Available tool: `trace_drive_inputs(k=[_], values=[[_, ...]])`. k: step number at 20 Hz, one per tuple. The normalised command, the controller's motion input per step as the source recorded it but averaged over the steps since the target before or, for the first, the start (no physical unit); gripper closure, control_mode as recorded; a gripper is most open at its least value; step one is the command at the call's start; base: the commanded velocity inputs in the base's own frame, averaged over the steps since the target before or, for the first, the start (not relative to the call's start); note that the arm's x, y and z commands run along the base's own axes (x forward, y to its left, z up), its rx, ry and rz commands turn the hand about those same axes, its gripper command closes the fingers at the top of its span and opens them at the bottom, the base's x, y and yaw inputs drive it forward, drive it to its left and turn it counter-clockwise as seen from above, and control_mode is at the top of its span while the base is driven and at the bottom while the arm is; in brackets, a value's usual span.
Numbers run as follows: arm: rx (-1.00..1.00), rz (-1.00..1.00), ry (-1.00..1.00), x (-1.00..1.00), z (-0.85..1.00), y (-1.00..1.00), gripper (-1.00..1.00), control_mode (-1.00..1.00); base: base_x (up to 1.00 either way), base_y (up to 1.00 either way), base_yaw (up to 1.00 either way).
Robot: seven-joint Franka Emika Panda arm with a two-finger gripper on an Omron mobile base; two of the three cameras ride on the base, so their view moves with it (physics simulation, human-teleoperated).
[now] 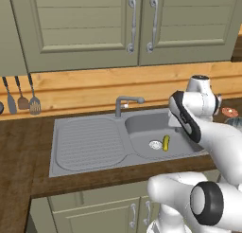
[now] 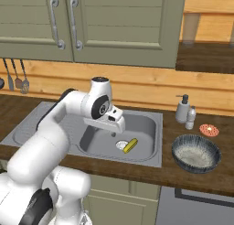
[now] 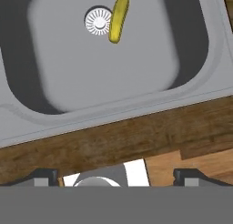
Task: Pick the cucumber from the sink and place it in the bowl. Then pick the bowl and place it in the microwave. Then close the microwave door and press the start button.
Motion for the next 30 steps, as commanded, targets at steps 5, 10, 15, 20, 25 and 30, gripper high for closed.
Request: trace_drive_inputs(k=[5, 10, 15, 20, 25, 30], values=[[0.00, 0.00, 0.00, 0.27, -0.39, -0.16, -1.00, -1.00, 0.00, 0.00, 0.00], [0.00, 0.00, 0.00, 0.36, -0.41, -0.10, -1.00, -1.00, 0.00, 0.00, 0.00], [0.00, 0.00, 0.00, 0.35, -0.43, -0.02, -1.00, -1.00, 0.00, 0.00, 0.00], [0.00, 0.00, 0.00, 0.27, -0.52, 0.00, -1.00, -1.00, 0.00, 0.00, 0.00], [0.00, 0.00, 0.02, 0.43, -0.35, -0.02, -1.00, -1.00, 0.00, 0.00, 0.00], [0.00, 0.00, 0.01, 0.38, -0.34, -0.23, -1.00, -1.00, 0.00, 0.00, 0.00]])
